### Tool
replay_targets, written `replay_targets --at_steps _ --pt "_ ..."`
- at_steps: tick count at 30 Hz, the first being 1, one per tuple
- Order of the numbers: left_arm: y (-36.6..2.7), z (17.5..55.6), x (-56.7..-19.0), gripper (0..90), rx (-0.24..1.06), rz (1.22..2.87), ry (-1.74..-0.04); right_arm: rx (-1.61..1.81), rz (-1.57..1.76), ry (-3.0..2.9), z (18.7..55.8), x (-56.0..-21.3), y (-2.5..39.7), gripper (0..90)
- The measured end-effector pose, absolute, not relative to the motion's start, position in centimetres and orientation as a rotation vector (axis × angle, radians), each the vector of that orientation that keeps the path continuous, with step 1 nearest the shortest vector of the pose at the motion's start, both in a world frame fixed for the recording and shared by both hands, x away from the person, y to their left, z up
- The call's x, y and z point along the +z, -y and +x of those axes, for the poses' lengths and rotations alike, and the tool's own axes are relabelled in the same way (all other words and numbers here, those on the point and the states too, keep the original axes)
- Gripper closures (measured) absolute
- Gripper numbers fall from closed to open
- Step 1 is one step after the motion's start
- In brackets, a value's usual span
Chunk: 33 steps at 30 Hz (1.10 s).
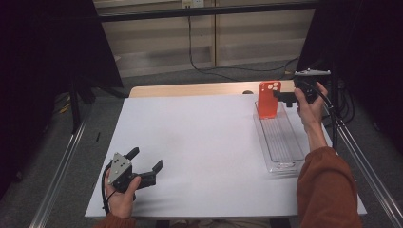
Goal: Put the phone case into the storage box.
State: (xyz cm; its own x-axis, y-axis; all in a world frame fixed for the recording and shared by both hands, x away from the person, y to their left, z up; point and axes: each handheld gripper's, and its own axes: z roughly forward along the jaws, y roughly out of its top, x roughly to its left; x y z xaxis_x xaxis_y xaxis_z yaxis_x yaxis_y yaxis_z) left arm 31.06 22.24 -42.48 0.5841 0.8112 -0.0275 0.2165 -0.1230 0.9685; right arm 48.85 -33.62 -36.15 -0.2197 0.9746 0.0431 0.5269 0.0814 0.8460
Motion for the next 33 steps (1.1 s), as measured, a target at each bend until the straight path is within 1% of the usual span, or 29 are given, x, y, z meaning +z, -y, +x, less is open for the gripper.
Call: replay_targets --at_steps 7,15,17,24,33 --pt "-22.4 30.9 -42.4 3.5 0.639 1.631 -0.868 1.051 1.485 -1.766 47.9 -36.3 33.4 7.6" --pt "-22.5 30.8 -42.3 3.4 0.639 1.635 -0.86 1.073 1.469 -1.7 46.9 -36.2 33.3 7.4" --pt "-22.4 30.8 -42.4 3.4 0.638 1.633 -0.863 1.071 1.449 -1.704 46.7 -36.3 33.3 5.3" --pt "-22.6 30.8 -42.3 3.4 0.644 1.627 -0.863 1.098 1.413 -1.685 45.7 -36.2 33.2 4.4" --pt "-22.7 30.6 -42.2 3.5 0.666 1.614 -0.871 1.07 1.358 -1.648 44.4 -36.1 33.0 5.2"
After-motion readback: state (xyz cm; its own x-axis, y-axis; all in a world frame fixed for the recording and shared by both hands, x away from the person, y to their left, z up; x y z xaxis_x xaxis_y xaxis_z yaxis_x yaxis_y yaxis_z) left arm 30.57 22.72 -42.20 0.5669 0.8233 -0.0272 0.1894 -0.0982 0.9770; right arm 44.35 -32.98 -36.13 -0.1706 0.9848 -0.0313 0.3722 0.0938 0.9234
